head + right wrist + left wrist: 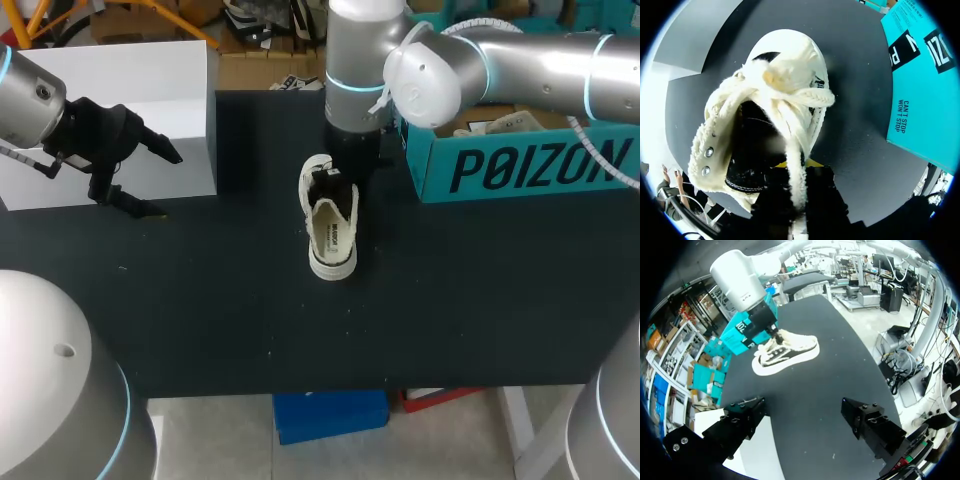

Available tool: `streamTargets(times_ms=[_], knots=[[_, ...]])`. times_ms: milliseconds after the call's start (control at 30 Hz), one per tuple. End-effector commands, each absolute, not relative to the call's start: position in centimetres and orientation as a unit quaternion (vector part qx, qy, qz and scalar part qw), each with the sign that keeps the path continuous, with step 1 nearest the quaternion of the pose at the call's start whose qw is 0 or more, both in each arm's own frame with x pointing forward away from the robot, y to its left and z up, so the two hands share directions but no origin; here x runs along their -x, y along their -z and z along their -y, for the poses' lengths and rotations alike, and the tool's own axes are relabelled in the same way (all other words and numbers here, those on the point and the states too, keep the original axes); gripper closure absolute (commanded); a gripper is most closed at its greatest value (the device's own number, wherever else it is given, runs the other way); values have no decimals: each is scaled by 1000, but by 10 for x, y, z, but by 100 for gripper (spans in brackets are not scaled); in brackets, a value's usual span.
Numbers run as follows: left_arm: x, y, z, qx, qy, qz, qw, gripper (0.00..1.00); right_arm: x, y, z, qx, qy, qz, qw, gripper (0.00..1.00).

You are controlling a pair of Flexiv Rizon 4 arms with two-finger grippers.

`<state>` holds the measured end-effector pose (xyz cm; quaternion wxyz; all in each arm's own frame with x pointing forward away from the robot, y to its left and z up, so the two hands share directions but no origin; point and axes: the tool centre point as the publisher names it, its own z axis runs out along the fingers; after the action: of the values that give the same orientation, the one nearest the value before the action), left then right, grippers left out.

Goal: Take the shoe out of the shoebox, open the shoe tongue, remove and reinsert the insole, then place the shoe into the shoebox

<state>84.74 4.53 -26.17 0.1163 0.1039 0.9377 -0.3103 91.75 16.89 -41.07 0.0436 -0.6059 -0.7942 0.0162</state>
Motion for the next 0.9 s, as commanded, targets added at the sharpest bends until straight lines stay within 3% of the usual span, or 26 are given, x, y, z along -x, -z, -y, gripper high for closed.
streamTargets(times_ms=[33,267,900], knots=[[-846,263,-45,-104,310,-938,119,0,-918,413,-169,606,-15,794,45,100],[-846,263,-45,-104,310,-938,119,0,-918,413,-169,606,-15,794,45,100],[-846,263,-45,-104,310,-938,119,0,-910,264,-185,573,-11,818,50,100]])
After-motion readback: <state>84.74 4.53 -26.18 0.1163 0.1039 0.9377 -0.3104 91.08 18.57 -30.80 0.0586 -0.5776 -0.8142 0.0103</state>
